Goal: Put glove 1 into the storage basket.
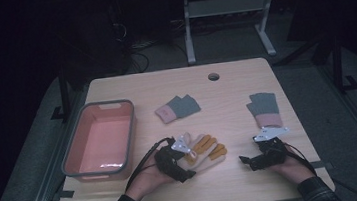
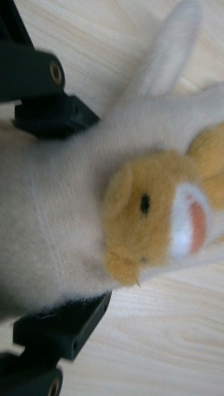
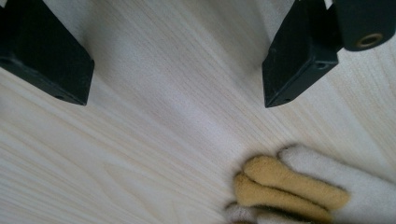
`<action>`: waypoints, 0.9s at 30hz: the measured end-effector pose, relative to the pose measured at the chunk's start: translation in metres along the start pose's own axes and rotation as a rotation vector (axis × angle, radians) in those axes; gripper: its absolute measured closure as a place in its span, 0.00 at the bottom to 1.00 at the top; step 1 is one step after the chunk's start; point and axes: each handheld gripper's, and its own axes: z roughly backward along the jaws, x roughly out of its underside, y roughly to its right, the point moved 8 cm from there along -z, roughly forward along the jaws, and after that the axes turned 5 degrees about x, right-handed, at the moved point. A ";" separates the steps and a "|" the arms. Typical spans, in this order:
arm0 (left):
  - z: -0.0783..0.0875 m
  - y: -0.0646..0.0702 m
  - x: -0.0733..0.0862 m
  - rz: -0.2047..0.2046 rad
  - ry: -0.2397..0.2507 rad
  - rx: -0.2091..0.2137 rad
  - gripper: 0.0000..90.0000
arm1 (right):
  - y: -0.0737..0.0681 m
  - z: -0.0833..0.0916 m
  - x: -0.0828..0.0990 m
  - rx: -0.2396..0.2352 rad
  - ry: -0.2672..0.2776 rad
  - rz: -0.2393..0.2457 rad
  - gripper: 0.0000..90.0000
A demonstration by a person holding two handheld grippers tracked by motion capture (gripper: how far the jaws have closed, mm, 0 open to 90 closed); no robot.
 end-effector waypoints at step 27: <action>0.016 -0.009 -0.002 -0.003 0.022 -0.048 0.87 | 0.000 0.000 0.000 0.000 -0.001 -0.001 0.10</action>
